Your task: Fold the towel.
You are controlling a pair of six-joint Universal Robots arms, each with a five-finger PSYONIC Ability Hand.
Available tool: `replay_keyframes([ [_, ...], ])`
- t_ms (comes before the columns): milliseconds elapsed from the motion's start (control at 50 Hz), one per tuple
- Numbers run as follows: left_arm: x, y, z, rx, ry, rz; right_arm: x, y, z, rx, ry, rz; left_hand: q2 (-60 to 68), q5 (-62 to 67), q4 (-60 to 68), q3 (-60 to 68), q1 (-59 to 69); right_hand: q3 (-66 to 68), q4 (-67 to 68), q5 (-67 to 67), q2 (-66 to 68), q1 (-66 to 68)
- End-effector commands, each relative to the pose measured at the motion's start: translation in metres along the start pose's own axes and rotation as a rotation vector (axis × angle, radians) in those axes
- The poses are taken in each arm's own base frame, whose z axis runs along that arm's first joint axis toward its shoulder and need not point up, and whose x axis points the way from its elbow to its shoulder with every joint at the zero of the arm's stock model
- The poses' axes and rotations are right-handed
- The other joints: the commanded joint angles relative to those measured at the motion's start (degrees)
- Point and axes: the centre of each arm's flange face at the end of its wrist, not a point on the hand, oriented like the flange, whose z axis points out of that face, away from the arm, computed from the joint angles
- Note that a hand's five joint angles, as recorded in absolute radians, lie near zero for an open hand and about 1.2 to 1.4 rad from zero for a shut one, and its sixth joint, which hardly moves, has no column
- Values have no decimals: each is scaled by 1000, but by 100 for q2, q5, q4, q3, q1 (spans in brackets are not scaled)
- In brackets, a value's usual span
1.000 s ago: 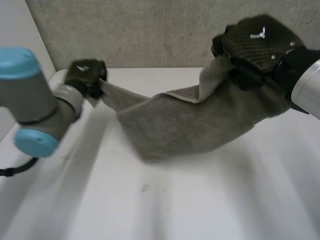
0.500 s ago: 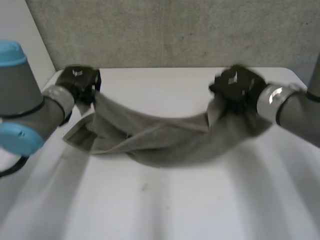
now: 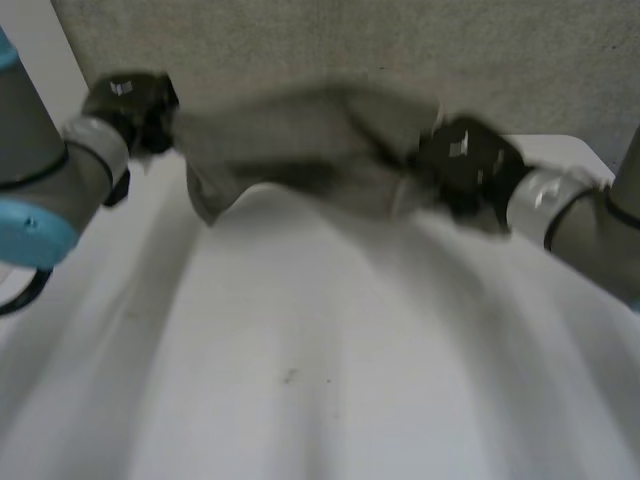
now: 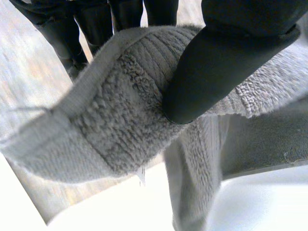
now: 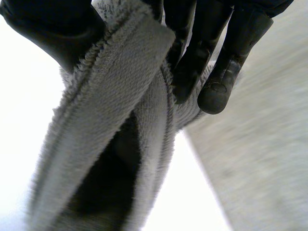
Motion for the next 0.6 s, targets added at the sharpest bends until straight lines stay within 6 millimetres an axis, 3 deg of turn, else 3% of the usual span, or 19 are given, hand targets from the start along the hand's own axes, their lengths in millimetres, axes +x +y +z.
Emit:
replay_keyframes([
  [20,3,46,-29,-169,35,-4,-42,54,-40,-262,-275,-248,1026,1107,1023,1027,1163,422,306,403,507,423],
  [120,7,57,-44,-221,62,-9,-63,70,-64,-318,-428,-382,1026,1107,1023,1027,1163,344,228,324,429,345],
  [160,10,62,-54,-246,73,-11,-68,68,-74,-298,-459,-432,1026,1107,1023,1027,1163,-2632,-2748,-2652,-2547,-2631],
  [180,10,63,-54,-246,73,-11,-68,68,-74,-298,-459,-432,1026,1107,1023,1027,1163,-2650,-2766,-2670,-2565,-2649],
  [200,12,64,-58,-255,79,-11,-65,65,-76,-288,-440,-437,1026,1107,1023,1027,1163,-5031,-5148,-5051,-4947,-5031],
  [220,12,64,-58,-255,79,-11,-65,65,-76,-288,-440,-437,1026,1107,1023,1027,1163,-5055,-5171,-5075,-4970,-5055],
  [240,13,63,-62,-256,83,-10,-61,61,-75,-272,-418,-435,1026,1107,1023,1027,1163,-6578,-6694,-6597,-6493,-6577],
  [380,15,57,-71,-245,87,-9,-34,44,-59,-202,-264,-249,1026,1107,1023,1027,1163,-6578,-6694,-6597,-6493,-6577],
  [480,15,53,-75,-232,89,-7,18,29,-45,-154,-41,205,1026,1107,1023,1027,1163,-6578,-6694,-6597,-6493,-6577],
  [500,15,53,-75,-232,89,-7,18,29,-45,-154,-40,207,1026,1107,1023,1027,1163,-6578,-6694,-6597,-6493,-6577],
  [540,15,50,-76,-225,88,-5,34,29,-45,-153,18,392,1026,1107,1023,1027,1163,-6578,-6694,-6597,-6493,-6577],
  [600,15,49,-76,-220,88,-5,37,28,-44,-152,30,469,1026,1107,1023,1027,1163,-6578,-6694,-6597,-6493,-6577],
])
